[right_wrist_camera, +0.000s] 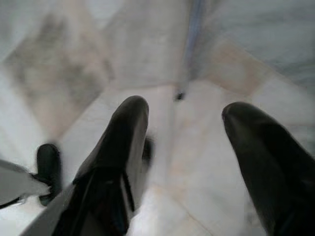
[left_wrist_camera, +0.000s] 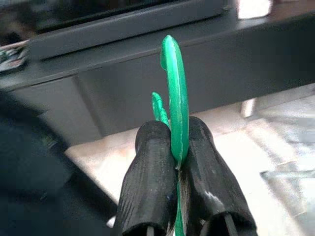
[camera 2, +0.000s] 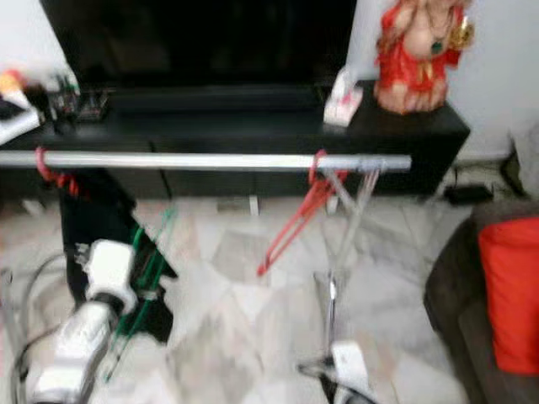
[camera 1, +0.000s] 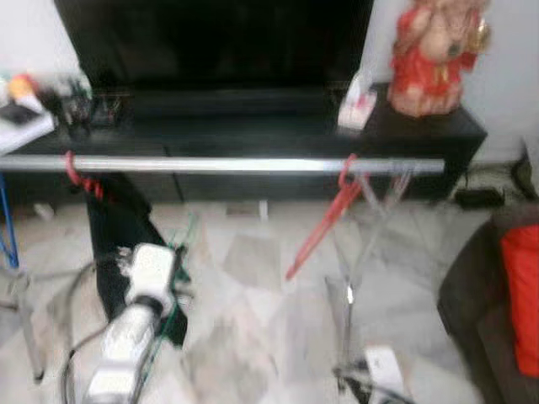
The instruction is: Hang hanger
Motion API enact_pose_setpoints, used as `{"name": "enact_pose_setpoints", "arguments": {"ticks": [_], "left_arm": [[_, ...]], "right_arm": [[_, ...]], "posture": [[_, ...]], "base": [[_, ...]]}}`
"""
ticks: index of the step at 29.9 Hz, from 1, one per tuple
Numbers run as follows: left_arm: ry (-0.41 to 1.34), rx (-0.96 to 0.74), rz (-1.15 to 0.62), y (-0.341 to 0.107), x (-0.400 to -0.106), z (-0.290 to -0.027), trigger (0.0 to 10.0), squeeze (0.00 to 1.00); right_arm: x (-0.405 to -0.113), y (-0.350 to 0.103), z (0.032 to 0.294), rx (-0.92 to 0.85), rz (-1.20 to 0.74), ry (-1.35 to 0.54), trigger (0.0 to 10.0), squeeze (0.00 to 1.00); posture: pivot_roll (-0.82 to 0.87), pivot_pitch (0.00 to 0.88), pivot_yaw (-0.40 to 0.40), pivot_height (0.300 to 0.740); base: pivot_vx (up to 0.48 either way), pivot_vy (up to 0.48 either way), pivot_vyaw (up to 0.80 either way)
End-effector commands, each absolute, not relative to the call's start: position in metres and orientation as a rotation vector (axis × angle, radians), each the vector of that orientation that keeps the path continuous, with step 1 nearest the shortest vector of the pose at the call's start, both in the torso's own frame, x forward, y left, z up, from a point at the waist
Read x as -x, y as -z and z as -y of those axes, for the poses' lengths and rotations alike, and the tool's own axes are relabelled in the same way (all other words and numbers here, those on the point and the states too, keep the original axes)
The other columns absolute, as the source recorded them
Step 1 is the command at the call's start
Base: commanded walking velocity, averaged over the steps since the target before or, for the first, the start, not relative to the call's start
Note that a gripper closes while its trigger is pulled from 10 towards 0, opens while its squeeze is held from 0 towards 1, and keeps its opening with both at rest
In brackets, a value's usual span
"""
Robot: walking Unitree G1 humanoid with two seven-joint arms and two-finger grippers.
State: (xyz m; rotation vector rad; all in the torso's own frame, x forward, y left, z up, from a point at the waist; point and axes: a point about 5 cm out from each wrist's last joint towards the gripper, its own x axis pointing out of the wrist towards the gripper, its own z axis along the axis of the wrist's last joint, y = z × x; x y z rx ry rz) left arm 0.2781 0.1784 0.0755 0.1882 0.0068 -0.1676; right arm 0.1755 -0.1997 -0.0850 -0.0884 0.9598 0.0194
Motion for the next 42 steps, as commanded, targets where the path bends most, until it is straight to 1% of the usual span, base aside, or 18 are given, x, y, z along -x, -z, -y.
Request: {"name": "enact_pose_setpoints", "arguments": {"ticks": [1, 11, 13, 16, 18, 20, 28, 33, 42], "left_arm": [[0.135, -0.216, -0.008, -0.077, -0.277, -0.192, 10.0, 0.0], [0.158, -0.224, 0.003, -0.079, -0.277, -0.19, 10.0, 0.0], [0.189, -0.207, 0.01, -0.081, -0.275, -0.188, 10.0, 0.0], [0.261, -0.203, 0.005, -0.08, -0.27, -0.183, 10.0, 0.0], [0.367, -0.247, -0.017, -0.077, -0.266, -0.178, 10.0, 0.0], [0.396, -0.257, -0.02, -0.077, -0.265, -0.177, 10.0, 0.0], [0.456, -0.254, 0.03, -0.096, -0.273, -0.173, 10.0, 0.0], [0.483, -0.254, 0.09, -0.112, -0.279, -0.167, 10.0, 0.0], [0.497, -0.273, 0.111, -0.122, -0.281, -0.169, 10.0, 0.0]], "right_arm": [[-0.18, 0.084, 0.189, 0.074, -0.947, -0.042, 10.0, 0.0], [-0.18, 0.084, 0.189, 0.075, -0.947, -0.045, 10.0, 0.0], [-0.18, 0.084, 0.189, 0.075, -0.947, -0.045, 10.0, 0.0], [-0.18, 0.084, 0.189, 0.075, -0.947, -0.046, 10.0, 0.0], [-0.18, 0.084, 0.189, 0.076, -0.947, -0.046, 10.0, 0.0], [-0.18, 0.084, 0.189, 0.075, -0.946, -0.046, 10.0, 0.0], [-0.181, 0.084, 0.19, 0.079, -0.945, -0.047, 10.0, 0.0], [-0.18, 0.084, 0.19, 0.08, -0.944, -0.047, 10.0, 0.0], [-0.181, 0.084, 0.189, 0.077, -0.944, -0.048, 10.0, 0.0]], "posture": [[-0.06, 0.063, 0.002, 0.74], [-0.06, 0.067, 0.002, 0.74], [-0.06, 0.067, 0.002, 0.74], [-0.06, 0.067, 0.002, 0.74], [-0.05, 0.067, 0.002, 0.74], [-0.05, 0.067, 0.002, 0.74], [-0.05, 0.065, 0.0, 0.74], [-0.05, 0.058, 0.0, 0.74], [-0.05, 0.056, 0.004, 0.74]], "base": [[0.304, 0.0, 0.0], [0.304, 0.0, 0.0], [0.247, 0.0, 0.0], [0.0, 0.0, 0.0], [0.0, 0.0, 0.0], [0.0, 0.0, 0.0], [0.0, 0.0, 0.0], [0.0, 0.0, 0.0], [0.0, 0.0, 0.0]]}}
